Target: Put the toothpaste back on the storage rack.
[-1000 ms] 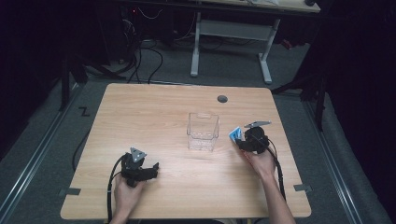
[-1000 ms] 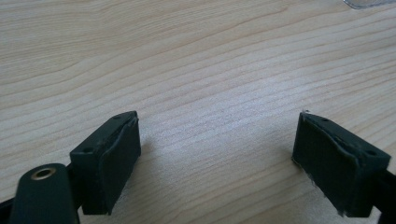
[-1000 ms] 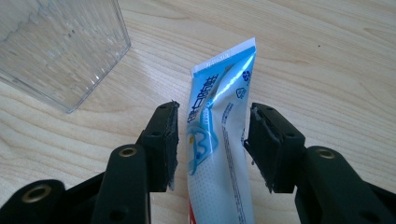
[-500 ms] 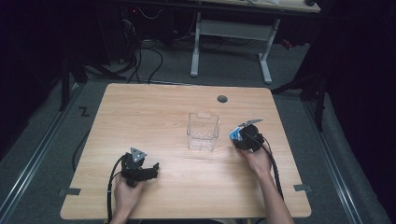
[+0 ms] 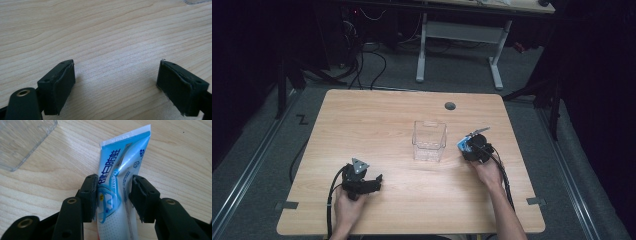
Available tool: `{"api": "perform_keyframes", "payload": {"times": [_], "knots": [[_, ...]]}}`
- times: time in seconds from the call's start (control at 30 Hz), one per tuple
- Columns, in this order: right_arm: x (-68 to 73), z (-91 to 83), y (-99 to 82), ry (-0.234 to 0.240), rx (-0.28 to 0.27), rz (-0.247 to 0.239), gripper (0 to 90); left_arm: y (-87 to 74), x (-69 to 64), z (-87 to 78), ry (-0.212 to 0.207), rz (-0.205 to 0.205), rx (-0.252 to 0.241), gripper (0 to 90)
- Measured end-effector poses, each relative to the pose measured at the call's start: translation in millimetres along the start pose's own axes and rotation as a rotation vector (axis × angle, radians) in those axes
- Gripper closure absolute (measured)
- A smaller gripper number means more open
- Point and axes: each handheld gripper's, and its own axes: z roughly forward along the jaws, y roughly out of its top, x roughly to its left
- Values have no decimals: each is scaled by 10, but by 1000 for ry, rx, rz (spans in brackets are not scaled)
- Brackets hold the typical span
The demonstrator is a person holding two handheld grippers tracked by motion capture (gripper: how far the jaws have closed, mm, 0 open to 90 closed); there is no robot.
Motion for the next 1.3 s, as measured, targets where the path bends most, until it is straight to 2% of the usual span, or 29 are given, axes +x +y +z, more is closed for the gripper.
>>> {"api": "perform_keyframes", "payload": {"times": [0.5, 0.63, 0.67, 0.7, 0.87, 1.1, 1.23, 1.3], "knots": [[-22, 32, 48, -8, 42, -17, 578, 0, -1, 0, 0, 0, 0, 154], [-23, 19, 82, -6, 64, -9, 621, 1, -1, 1, 0, 0, 0, 154], [-46, 7, 92, -24, 73, -4, 695, 1, -1, 1, 0, 1, 0, 154], [-46, 7, 92, -24, 73, -4, 695, 1, -1, 1, 0, 1, 0, 154], [-209, -21, 69, 61, 60, 86, 722, 2, -2, 2, 0, 1, 0, 154], [-189, -66, 41, 70, 44, 61, 724, 4, -2, 3, 0, 2, 2, 154], [-204, -142, -9, 106, 26, 57, 723, 4, -3, 3, 0, 2, 2, 154], [-229, -192, -25, 115, -1, 57, 723, 3, -4, 2, 0, 2, 2, 154]]}}
